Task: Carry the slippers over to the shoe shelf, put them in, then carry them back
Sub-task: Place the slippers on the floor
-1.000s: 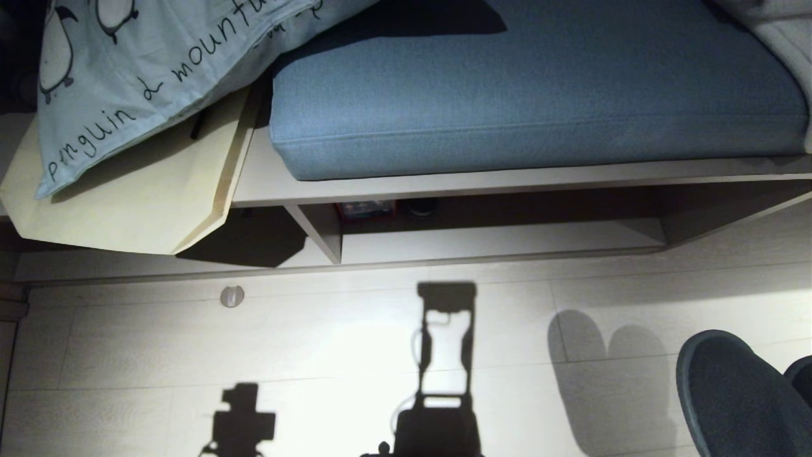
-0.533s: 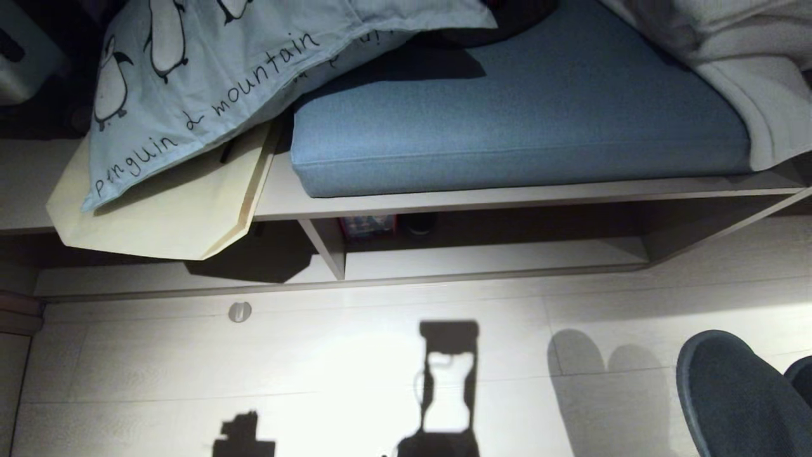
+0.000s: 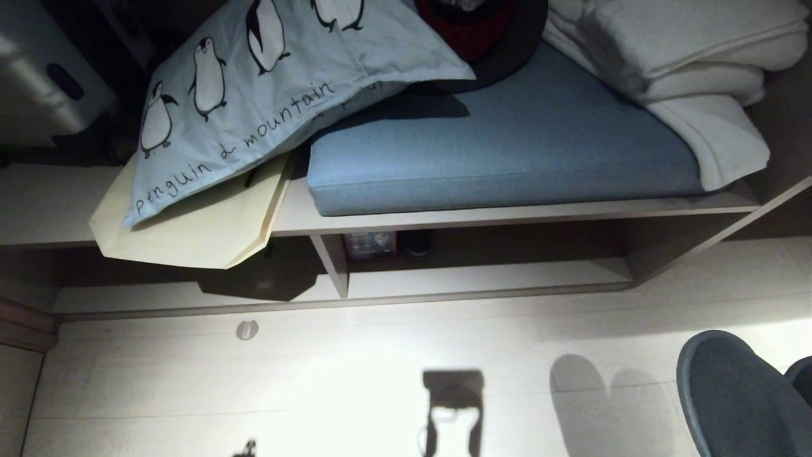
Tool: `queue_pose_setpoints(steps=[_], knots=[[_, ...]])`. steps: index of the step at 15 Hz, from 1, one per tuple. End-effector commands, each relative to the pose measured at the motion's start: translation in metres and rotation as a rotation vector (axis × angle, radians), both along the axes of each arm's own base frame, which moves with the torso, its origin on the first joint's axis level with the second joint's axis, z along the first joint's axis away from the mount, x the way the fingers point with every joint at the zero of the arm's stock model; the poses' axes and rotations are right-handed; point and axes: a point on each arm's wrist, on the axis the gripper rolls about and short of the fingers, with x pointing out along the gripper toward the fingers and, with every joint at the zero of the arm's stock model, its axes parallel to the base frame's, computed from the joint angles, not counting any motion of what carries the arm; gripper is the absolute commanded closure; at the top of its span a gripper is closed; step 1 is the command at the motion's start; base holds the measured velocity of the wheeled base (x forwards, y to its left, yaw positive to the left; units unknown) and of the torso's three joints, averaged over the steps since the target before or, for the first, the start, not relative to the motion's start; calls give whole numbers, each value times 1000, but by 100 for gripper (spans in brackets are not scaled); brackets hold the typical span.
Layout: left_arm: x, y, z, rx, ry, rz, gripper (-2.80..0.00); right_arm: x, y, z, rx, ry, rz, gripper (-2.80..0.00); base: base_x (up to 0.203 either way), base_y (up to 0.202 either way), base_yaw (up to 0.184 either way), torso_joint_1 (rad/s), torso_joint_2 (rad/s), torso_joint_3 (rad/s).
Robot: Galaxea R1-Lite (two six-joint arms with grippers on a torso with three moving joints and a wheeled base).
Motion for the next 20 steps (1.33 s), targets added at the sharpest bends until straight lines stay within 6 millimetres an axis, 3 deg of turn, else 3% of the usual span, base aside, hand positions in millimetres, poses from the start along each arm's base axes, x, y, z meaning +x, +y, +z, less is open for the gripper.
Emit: queue_pose_setpoints(steps=[1,20], knots=[[0,0,0,0,1,0,0,0,0,0,-1,3,0,0,0,0,0,2,2,204],[0,0,0,2,1,2,0,0,0,0,-1,3,0,0,0,0,0,1,3,192]])
